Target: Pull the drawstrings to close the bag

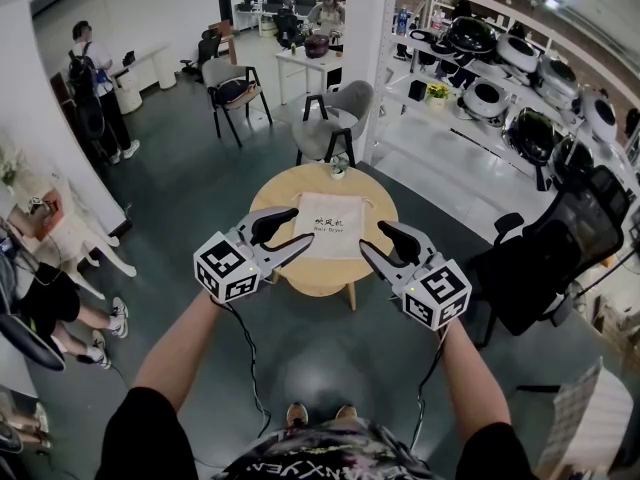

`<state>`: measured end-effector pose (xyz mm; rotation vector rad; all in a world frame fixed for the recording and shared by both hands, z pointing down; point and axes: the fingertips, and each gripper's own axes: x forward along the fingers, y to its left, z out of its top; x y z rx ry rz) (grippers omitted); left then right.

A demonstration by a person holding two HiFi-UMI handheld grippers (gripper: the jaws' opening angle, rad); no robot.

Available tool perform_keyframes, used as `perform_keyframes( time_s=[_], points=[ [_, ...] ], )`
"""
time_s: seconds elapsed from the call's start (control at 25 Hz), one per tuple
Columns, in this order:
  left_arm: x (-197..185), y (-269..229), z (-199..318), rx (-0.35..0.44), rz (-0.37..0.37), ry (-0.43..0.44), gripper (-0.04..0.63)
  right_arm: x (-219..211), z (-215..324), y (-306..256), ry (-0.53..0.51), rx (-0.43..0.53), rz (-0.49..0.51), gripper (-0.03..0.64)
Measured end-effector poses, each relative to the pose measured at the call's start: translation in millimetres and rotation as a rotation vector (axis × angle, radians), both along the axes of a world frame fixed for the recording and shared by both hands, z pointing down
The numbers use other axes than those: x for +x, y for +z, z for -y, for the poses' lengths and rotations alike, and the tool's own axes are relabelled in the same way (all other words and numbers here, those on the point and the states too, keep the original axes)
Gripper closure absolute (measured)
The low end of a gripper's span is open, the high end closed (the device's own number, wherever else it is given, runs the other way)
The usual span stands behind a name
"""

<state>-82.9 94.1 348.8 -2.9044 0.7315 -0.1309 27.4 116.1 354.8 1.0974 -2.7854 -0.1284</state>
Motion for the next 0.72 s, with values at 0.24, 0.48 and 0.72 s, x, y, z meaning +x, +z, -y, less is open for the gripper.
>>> perform_keyframes(
  time_s=[0.24,0.48,0.72],
  points=[
    [0.8,3.5,-0.7,-0.002,0.011,0.011,0.308,2.7,-0.4,-2.1,0.017,-0.006,0.007,0.364],
    [0.3,5.6,-2.3,0.005,0.041,0.025,0.232,0.9,-0.9,-3.6,0.015,-0.007,0.009,0.31],
    [-2.4,7.2,-2.1,0.021,0.052,-0.001,0.155,0.1,-1.9,-1.9,0.016,0.0,0.004,0.2]
  ],
)
